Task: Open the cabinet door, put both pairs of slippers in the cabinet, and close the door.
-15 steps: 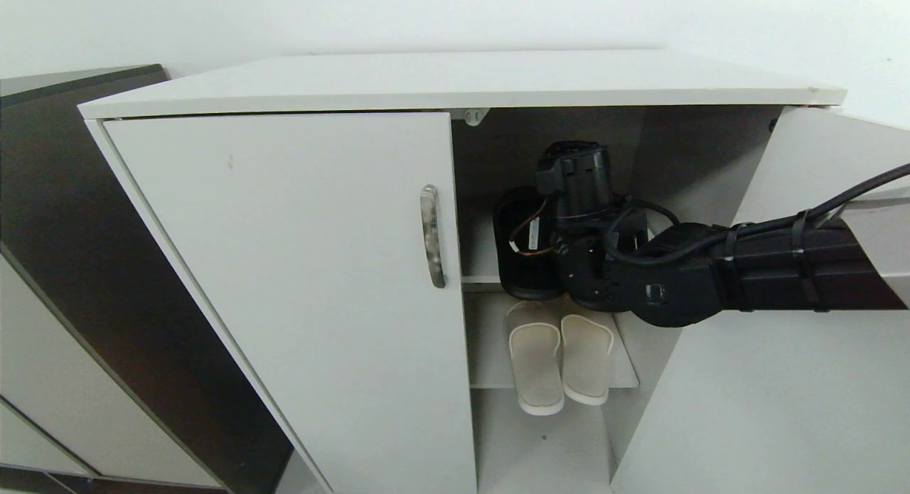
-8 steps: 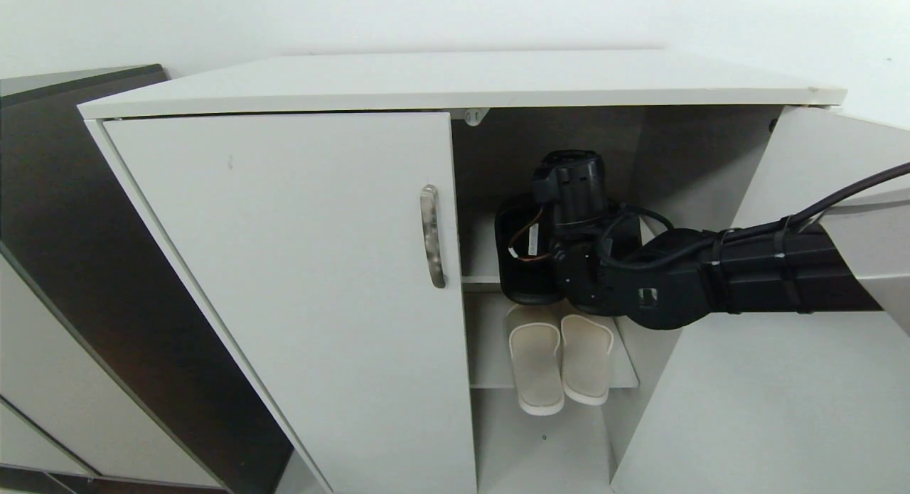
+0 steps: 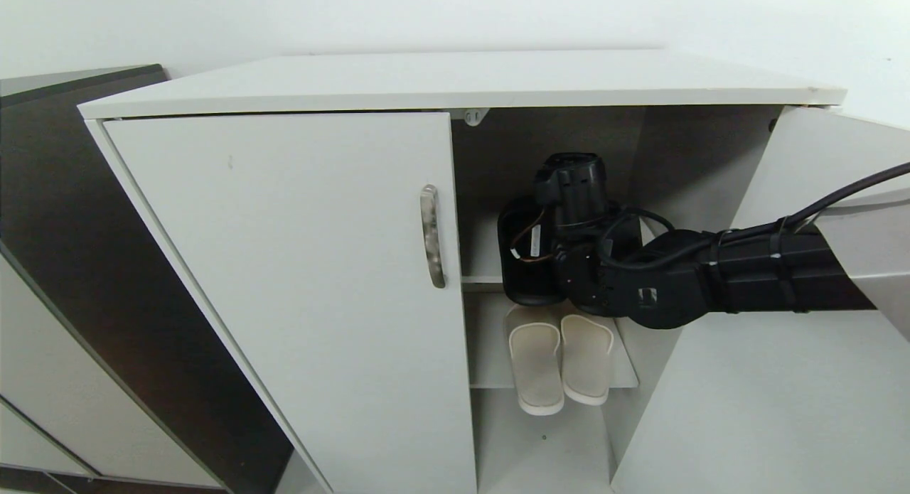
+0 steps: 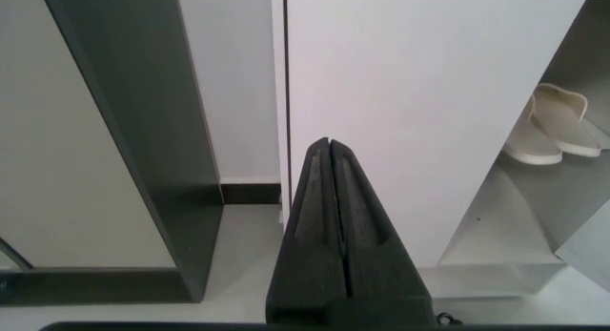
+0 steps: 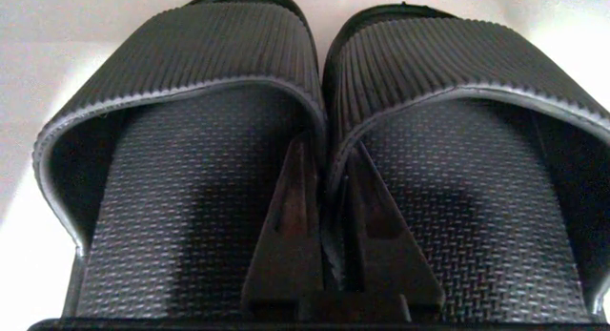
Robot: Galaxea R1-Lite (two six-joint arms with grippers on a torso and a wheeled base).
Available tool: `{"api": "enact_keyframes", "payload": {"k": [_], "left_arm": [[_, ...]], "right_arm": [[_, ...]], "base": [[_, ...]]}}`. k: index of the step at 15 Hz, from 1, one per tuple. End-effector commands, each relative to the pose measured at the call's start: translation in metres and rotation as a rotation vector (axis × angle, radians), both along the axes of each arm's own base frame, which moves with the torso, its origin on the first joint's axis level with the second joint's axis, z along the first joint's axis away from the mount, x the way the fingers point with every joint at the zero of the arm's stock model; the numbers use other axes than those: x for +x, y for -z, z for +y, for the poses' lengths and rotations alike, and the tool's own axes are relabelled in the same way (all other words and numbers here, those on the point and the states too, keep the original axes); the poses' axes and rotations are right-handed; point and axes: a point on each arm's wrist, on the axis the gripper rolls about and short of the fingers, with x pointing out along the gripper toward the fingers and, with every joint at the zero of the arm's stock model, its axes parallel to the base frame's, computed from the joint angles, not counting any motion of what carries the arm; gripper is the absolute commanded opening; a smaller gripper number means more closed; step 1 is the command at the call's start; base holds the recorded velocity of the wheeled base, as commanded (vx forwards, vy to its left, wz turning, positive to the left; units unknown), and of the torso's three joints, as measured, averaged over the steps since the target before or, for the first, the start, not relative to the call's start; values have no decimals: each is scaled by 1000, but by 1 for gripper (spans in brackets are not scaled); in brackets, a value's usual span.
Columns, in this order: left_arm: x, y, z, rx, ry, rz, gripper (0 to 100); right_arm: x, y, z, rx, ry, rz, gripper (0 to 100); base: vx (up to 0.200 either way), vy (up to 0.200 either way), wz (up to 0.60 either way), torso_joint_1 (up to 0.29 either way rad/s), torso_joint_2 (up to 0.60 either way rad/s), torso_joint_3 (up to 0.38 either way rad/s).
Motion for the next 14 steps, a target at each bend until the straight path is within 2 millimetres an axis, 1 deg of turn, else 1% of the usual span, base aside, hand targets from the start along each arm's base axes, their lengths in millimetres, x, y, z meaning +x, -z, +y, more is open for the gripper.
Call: {"api": "enact_keyframes", "payload": {"k": [1,3,5,8,12,13,14], "left_arm": [[0,0,0,-2,-1,0,0],[0,0,0,0,-1,0,0],[0,0,0,0,-1,0,0],[0,0,0,0,-1,0,0],[0,0,0,0,-1,0,0],[0,0,0,0,-1,0,0],[0,0,0,0,-1,0,0]], "right_arm": [[-2,-1,0,0,-2,0,100],[-8,-6,-3,0,-5,-3,100],[-19,-14,-6,5,-15,-10,100],[-48,-23,-10,7,-57,-10,100],[-89,-20,-20,0,-118,3,100],[-96,-20,-23,6,-128,-8,100],[-100,-19,-24,6,-133,-9,100]], "base": [[0,0,0,0,0,0],[0,0,0,0,0,0],[0,0,0,0,0,0],[0,0,0,0,0,0],[0,0,0,0,0,0],[0,0,0,0,0,0],[0,0,0,0,0,0]]}}
